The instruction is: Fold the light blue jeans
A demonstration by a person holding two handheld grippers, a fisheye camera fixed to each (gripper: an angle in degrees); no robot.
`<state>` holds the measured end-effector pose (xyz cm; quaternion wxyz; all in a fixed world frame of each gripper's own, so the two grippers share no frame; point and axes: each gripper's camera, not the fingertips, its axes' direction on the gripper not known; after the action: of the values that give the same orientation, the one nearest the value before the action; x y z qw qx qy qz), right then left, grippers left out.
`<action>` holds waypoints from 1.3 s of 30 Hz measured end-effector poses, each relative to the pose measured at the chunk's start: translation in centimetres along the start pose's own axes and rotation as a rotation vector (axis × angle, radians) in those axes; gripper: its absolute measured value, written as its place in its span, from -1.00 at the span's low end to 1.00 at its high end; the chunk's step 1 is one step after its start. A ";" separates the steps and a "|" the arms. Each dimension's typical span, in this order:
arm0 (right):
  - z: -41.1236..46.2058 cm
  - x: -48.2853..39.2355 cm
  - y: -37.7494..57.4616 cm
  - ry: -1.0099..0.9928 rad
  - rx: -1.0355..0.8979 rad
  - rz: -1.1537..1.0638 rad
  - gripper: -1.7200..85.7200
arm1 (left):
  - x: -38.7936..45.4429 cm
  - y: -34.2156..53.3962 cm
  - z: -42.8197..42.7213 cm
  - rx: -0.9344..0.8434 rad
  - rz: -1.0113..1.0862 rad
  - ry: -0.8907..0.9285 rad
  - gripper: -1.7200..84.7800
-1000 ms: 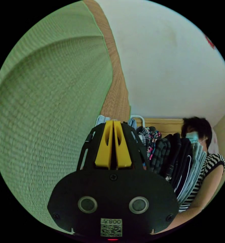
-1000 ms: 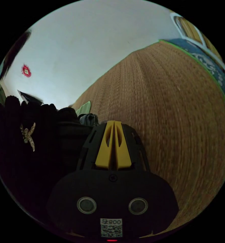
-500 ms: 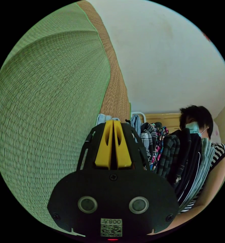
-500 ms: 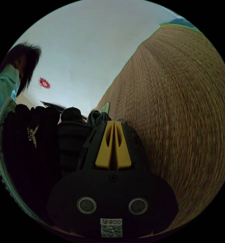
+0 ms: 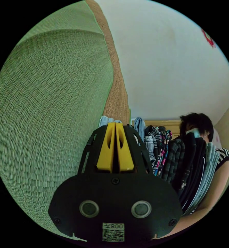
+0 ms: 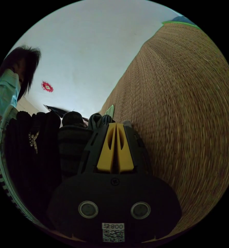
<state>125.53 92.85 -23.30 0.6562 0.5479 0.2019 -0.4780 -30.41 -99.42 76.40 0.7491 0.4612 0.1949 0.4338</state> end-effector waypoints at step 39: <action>-23.8 -5.0 2.8 0.449 0.142 0.006 -0.96 | -8.2 -1.6 23.0 -0.287 -0.150 0.337 -0.96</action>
<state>131.78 116.46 -25.51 0.5563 0.6857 0.3071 -0.3551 -18.25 -118.48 85.62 0.7940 0.2551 0.2873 0.4711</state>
